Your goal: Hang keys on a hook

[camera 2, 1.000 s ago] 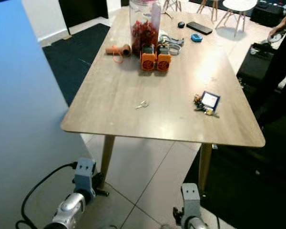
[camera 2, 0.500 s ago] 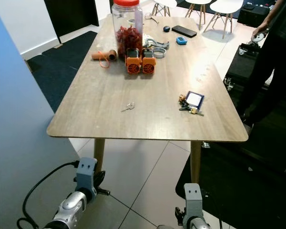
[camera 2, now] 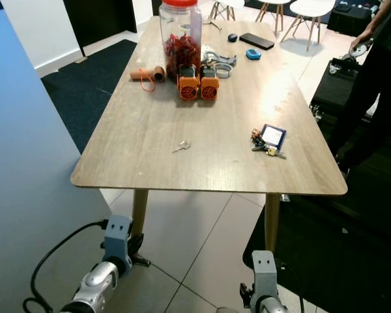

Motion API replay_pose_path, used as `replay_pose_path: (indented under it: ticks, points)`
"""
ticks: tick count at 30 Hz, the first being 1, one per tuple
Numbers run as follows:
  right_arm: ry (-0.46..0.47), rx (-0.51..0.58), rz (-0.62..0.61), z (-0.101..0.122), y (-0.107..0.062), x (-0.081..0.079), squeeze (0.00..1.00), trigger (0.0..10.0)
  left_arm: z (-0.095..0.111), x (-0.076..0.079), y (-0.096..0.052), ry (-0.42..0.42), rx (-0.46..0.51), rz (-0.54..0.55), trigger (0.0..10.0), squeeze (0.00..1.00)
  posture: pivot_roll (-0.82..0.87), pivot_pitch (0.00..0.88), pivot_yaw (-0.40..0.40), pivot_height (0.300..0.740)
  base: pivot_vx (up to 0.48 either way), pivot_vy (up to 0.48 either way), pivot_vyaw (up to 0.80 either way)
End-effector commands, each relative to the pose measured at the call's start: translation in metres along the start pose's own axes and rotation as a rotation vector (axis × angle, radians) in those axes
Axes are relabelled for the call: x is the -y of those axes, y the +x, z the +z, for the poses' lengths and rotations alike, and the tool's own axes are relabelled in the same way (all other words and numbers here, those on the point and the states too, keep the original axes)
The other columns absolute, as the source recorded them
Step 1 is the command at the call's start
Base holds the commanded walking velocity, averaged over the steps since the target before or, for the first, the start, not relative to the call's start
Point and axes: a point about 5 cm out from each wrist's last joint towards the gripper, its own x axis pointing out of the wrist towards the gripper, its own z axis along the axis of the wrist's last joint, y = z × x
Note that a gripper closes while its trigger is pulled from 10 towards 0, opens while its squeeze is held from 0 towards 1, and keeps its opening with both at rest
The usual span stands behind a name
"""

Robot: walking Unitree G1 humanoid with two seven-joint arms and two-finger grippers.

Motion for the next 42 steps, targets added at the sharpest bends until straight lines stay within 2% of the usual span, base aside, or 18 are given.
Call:
replay_pose_path:
  ticks: [1,42]
  points:
    - [0.002,-0.018,-0.005,-0.0053,-0.0013,0.0008,0.0,10.0,-0.0039,0.0036,-0.0007,-0.015,-0.011,-0.003,10.0,0.0,0.06,0.058,-0.035,0.74,-0.307,0.0,0.0]
    - [0.009,-0.021,-0.002,-0.0086,-0.0021,-0.0014,0.0,10.0,-0.0026,0.0034,-0.0009,0.015,-0.011,-0.036,10.0,0.0,0.06,0.064,-0.028,0.74,-0.347,0.0,0.0]
